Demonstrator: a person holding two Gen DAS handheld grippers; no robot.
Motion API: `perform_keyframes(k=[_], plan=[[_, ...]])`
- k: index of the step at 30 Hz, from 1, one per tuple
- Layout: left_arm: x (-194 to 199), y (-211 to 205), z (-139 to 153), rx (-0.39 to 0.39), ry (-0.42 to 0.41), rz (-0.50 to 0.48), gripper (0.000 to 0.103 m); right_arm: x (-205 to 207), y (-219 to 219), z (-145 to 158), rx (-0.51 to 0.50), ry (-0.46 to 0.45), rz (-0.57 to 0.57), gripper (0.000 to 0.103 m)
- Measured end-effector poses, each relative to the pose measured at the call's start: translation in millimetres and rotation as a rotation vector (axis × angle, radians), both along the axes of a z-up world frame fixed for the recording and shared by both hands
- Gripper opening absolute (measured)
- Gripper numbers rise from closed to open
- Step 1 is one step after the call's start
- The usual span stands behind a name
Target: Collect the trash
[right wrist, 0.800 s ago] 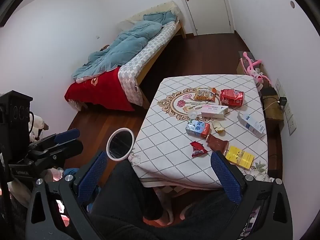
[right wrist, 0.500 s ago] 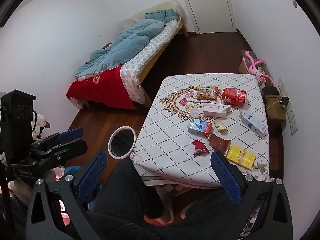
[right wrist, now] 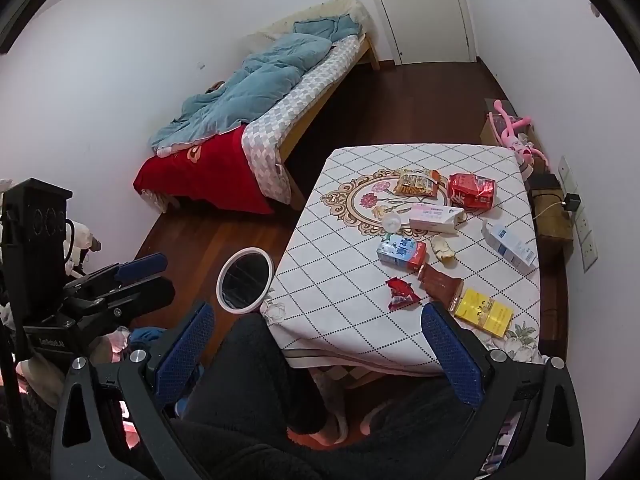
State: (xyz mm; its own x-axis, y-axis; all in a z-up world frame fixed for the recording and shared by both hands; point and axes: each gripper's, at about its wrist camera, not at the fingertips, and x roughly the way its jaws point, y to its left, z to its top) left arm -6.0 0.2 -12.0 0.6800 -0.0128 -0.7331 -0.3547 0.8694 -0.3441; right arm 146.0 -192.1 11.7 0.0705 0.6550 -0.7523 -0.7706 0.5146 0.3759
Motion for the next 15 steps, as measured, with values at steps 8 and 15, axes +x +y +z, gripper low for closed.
perform_keyframes(k=[8, 15], plan=[[0.0, 2.4, -0.8, -0.004, 0.003, 0.000, 0.103, -1.5, 3.2, -2.0, -0.011, 0.007, 0.008, 0.103], [0.8, 2.8, -3.5, 0.000, 0.006, 0.000, 0.103, -2.1, 3.8, -6.8, -0.018, 0.012, 0.010, 0.103]])
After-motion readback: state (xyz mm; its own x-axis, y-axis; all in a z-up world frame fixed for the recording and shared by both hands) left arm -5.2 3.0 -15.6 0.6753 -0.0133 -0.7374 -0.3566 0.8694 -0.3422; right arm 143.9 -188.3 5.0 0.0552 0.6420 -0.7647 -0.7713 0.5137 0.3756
